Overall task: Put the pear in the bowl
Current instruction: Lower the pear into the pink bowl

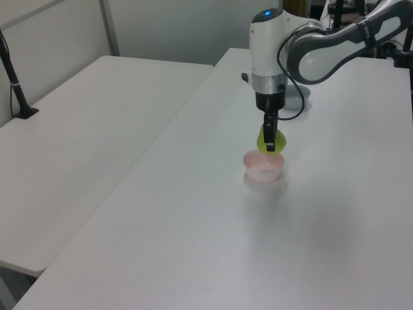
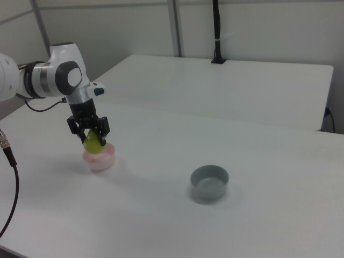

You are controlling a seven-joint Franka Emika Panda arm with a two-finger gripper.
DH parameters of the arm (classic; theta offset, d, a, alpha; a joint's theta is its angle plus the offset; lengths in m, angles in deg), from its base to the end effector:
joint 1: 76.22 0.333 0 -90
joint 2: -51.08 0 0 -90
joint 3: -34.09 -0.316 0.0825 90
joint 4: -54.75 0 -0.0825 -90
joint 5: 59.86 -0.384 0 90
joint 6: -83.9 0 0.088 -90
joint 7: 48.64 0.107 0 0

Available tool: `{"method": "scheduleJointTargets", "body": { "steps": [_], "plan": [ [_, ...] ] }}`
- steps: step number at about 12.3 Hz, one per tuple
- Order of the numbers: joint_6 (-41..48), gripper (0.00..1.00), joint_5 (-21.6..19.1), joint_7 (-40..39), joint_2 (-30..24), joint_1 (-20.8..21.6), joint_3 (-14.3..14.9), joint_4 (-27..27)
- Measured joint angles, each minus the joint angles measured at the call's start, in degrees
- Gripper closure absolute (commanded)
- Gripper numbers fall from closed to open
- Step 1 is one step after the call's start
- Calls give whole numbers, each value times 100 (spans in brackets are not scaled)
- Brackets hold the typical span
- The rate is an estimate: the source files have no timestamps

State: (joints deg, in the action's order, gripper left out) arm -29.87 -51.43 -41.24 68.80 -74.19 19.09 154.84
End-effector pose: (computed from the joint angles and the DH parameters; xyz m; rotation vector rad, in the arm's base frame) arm 0.6113 0.1646 0.3957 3.0571 0.3405 -0.0701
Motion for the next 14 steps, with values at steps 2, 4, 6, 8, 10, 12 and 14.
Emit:
{"method": "scheduleJointTargets", "body": {
  "steps": [2, 4, 6, 8, 10, 12, 14],
  "plan": [
    [-58, 32, 85, 99, 82, 34, 0, 3],
    [-127, 32, 157, 145, 163, 43, 0, 3],
    [-274, 32, 243, 266, 238, 44, 0, 4],
    [-281, 31, 283, 288, 265, 45, 0, 4],
    [-281, 14, 283, 290, 273, 46, 0, 4],
    [-281, 3, 284, 294, 279, 46, 0, 4],
    [-281, 3, 319, 350, 279, 47, 0, 3]
  ]
}}
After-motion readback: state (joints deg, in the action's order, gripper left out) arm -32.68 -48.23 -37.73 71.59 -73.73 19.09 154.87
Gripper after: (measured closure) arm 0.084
